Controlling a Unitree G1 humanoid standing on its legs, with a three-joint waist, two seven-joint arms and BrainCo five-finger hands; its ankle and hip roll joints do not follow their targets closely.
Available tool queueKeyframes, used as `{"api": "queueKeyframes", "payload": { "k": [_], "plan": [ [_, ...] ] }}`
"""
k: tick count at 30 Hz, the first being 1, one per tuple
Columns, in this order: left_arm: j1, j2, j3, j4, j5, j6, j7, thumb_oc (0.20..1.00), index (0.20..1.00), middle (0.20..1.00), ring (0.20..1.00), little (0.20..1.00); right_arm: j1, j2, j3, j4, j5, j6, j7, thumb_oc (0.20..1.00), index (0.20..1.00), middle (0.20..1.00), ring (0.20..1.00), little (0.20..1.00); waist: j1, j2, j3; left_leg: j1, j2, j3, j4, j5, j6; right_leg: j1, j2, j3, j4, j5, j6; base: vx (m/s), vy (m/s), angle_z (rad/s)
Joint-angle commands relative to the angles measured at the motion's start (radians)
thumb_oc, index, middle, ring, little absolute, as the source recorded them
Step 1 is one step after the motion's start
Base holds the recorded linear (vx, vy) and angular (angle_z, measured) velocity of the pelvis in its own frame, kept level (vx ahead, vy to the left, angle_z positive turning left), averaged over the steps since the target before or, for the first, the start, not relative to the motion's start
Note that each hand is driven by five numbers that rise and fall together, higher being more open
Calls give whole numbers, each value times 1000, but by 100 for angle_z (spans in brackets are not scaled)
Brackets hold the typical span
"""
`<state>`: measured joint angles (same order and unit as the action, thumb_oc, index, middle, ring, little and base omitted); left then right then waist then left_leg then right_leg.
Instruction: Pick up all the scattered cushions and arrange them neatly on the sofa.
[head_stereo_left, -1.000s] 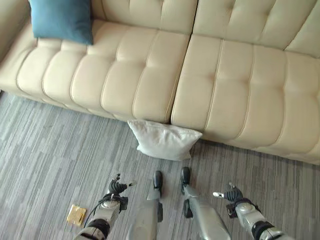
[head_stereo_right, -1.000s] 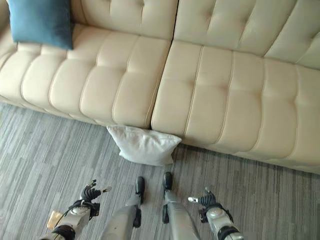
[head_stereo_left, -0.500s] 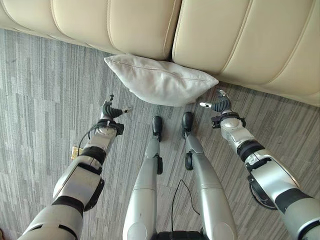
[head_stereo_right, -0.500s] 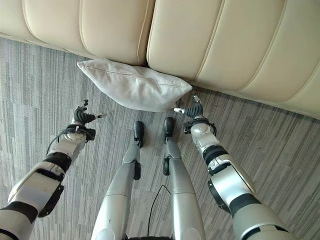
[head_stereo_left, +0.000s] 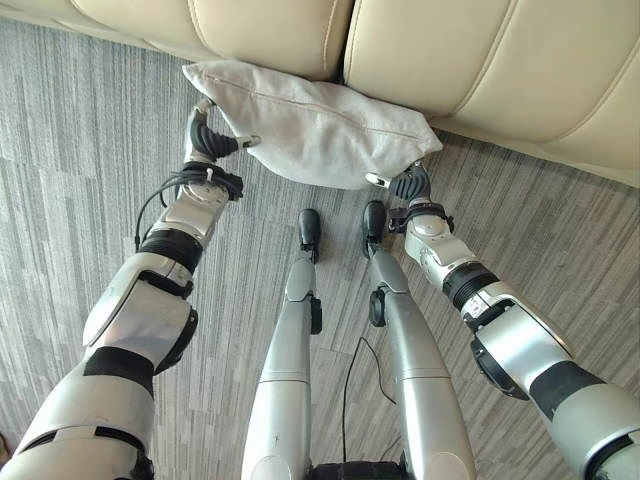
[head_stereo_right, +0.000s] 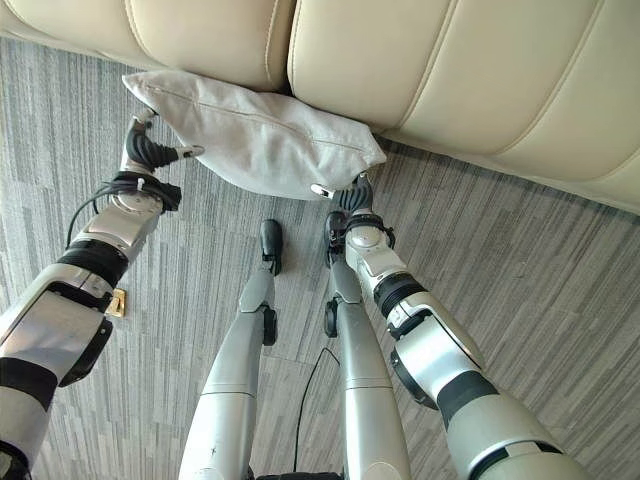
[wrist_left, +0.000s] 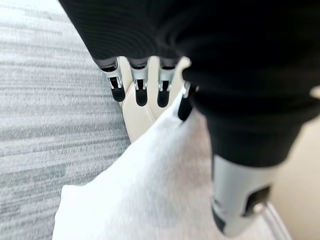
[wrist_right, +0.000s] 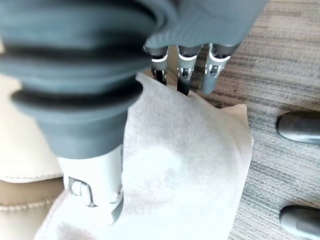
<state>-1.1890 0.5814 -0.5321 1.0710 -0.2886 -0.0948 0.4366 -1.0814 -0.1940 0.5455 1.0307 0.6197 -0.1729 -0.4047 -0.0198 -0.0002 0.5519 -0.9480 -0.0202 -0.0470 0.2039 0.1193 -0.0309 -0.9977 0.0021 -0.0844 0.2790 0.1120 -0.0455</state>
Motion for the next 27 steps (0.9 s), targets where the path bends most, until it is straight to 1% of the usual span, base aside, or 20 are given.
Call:
{"api": "queueKeyframes", "payload": {
  "k": [1,3,6,10,11,12,13,14,15,16,17,18,19,20,21,23,27],
  "plan": [
    [-36,26,4,32,40,-14,60,1000,1000,1000,1000,1000,13,101,50,-17,36,-37,11,1000,1000,1000,1000,1000,39,5,-57,-10,-21,15,54,-144,-13,15,-16,62,123,-238,123,13,-26,3],
    [-46,18,1,38,25,-17,61,1000,1000,1000,1000,1000,7,102,55,-14,38,-37,12,1000,1000,1000,1000,1000,42,4,-57,-22,-23,11,59,-144,-12,6,-16,60,127,-240,124,15,-42,4],
    [-98,11,-1,21,-27,-30,51,1000,1000,1000,1000,1000,-32,90,61,-26,45,-43,10,1000,1000,1000,1000,1000,50,7,-45,-71,-25,-6,85,-146,-13,-36,-22,51,150,-248,128,24,-53,7],
    [-130,-1,21,-62,-105,-66,43,1000,1000,1000,1000,1000,-65,63,56,-77,43,-63,17,1000,1000,1000,1000,1000,58,26,-33,-145,-34,-18,115,-149,-15,-106,-31,42,189,-263,130,31,-10,17],
    [-131,-1,21,-63,-105,-66,43,1000,1000,1000,1000,1000,-66,62,56,-77,43,-63,17,1000,1000,1000,1000,1000,58,27,-33,-148,-34,-18,117,-149,-15,-109,-31,41,191,-264,130,31,56,16],
    [-148,-15,30,-47,-144,-80,35,1000,1000,1000,1000,1000,-88,52,53,-78,40,-67,20,1000,1000,1000,1000,1000,60,31,-33,-186,-39,-21,130,-148,-15,-145,-34,35,213,-268,133,21,53,13],
    [-148,-15,30,-47,-144,-81,35,1000,1000,1000,1000,1000,-88,52,53,-78,40,-67,20,1000,1000,1000,1000,1000,60,31,-33,-187,-39,-21,131,-149,-15,-146,-34,35,213,-269,133,36,42,12],
    [-169,-28,20,-18,-167,-85,17,1000,1000,1000,1000,1000,-110,47,60,-71,29,-67,27,1000,1000,1000,1000,1000,60,33,-35,-216,-42,-21,140,-149,-13,-174,-36,32,229,-273,136,37,37,7],
    [-175,-42,10,16,-183,-84,-8,1000,1000,1000,1000,1000,-133,47,68,-60,13,-65,31,686,686,686,686,686,60,39,-40,-257,-41,-14,158,-149,-12,-208,-42,27,252,-279,140,44,56,5],
    [-170,-53,4,29,-196,-84,-24,1000,1000,1000,1000,1000,-140,47,69,-52,1,-63,32,269,269,269,269,269,58,44,-43,-276,-40,-12,168,-148,-12,-223,-46,25,265,-281,142,42,89,5],
    [-165,-62,2,40,-226,-88,-48,595,595,595,595,595,-151,45,69,-41,-1,-61,35,200,200,200,200,200,56,49,-47,-297,-43,-11,180,-148,-11,-241,-49,25,281,-284,144,22,42,4],
    [-166,-62,1,42,-227,-89,-49,595,595,595,595,595,-152,45,69,-40,-1,-61,35,200,200,200,200,200,56,49,-49,-301,-43,-11,181,-148,-11,-244,-50,25,283,-285,144,26,91,5],
    [-147,-84,14,49,-294,-98,-91,200,200,200,200,200,-159,42,64,-23,-13,-53,41,200,200,200,200,200,52,56,-50,-319,-44,-4,189,-148,-9,-264,-54,21,301,-286,145,14,68,4],
    [-146,-84,14,49,-295,-98,-92,200,200,200,200,200,-159,42,65,-23,-13,-53,41,200,200,200,200,200,52,56,-52,-321,-44,-4,190,-148,-9,-266,-54,21,302,-286,145,15,122,3],
    [-116,-112,37,45,-362,-102,-133,200,200,200,200,200,-150,47,44,-20,-16,-51,42,200,200,200,200,200,44,61,-55,-330,-42,7,196,-146,-9,-270,-57,19,307,-287,146,3,75,2],
    [-73,-153,69,36,-423,-100,-173,200,200,200,200,200,-132,54,22,-29,-14,-55,42,200,200,200,200,200,33,61,-59,-323,-40,11,196,-146,-9,-263,-56,19,302,-285,141,-1,102,1],
    [28,-239,117,-37,-475,-111,-209,200,200,200,200,200,-86,71,-25,-82,-7,-75,45,200,200,200,200,200,17,56,-74,-278,-38,25,172,-147,-6,-227,-48,18,278,-273,136,-6,88,-2]
  ]
}}
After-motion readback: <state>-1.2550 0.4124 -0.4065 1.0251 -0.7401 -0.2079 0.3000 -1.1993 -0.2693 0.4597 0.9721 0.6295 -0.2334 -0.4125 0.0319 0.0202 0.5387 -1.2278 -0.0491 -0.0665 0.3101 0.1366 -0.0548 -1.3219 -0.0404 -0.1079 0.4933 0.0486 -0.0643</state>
